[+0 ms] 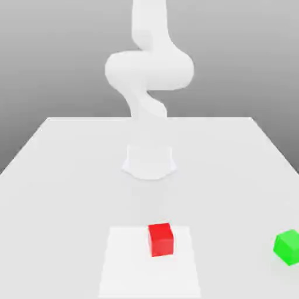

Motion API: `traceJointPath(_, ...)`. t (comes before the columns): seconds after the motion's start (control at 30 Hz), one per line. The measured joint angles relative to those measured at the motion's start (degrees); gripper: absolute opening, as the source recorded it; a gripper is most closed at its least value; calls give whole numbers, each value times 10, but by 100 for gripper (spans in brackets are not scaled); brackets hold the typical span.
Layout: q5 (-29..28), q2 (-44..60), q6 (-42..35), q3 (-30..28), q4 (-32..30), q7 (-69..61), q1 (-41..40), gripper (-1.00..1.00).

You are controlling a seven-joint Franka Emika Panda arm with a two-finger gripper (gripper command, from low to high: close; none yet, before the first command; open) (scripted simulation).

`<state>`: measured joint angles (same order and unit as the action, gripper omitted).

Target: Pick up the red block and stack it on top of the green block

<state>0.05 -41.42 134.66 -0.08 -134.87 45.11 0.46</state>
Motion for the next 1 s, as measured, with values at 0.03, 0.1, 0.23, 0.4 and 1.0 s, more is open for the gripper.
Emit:
traceJointPath(0.03,0,22,14,0,-15,-4,2,0)
traceJointPath(0.1,1,64,41,-1,-43,-10,7,0)
traceJointPath(0.23,2,148,94,-2,-98,-24,14,0)
traceJointPath(0.4,3,255,162,-2,-168,-41,24,0)
traceJointPath(1.0,-2,544,376,2,-245,-60,33,-100)
